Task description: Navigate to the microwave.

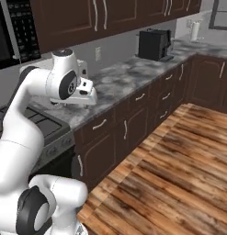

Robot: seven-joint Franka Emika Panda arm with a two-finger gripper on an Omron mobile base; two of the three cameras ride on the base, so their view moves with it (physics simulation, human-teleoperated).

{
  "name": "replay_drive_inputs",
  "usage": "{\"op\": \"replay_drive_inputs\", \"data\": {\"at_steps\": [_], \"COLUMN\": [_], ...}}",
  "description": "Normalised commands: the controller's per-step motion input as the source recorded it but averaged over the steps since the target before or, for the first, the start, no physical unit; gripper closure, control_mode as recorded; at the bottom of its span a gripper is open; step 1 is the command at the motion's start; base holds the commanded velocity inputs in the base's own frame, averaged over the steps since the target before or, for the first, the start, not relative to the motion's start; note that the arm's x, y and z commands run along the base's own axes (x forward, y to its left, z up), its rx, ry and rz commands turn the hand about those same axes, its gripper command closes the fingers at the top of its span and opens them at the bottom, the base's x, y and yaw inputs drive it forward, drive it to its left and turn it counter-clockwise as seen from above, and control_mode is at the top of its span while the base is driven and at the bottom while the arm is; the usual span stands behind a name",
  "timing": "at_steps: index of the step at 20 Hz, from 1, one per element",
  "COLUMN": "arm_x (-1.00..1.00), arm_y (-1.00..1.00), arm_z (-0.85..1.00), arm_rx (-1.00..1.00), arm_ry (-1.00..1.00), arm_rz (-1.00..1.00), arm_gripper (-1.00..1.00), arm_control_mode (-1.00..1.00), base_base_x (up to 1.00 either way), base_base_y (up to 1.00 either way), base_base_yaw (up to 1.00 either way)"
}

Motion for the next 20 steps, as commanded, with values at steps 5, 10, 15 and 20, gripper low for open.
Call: {"op": "replay_drive_inputs", "data": {"at_steps": [5,10,15,20], "arm_x": [0.0,0.0,0.0,0.0], "arm_y": [0.0,0.0,0.0,0.0], "arm_z": [0.0,0.0,0.0,0.0], "arm_rx": [0.0,0.0,0.0,0.0], "arm_ry": [0.0,0.0,0.0,0.0], "arm_rz": [0.0,0.0,0.0,0.0], "arm_gripper": [-1.0,-1.0,-1.0,-1.0], "arm_control_mode": [1.0,1.0,1.0,1.0], "base_base_x": [-0.18,-0.03,-0.03,0.06], "base_base_y": [0.68,0.21,0.03,-0.14], "base_base_yaw": [0.45,0.2,0.09,0.09]}}
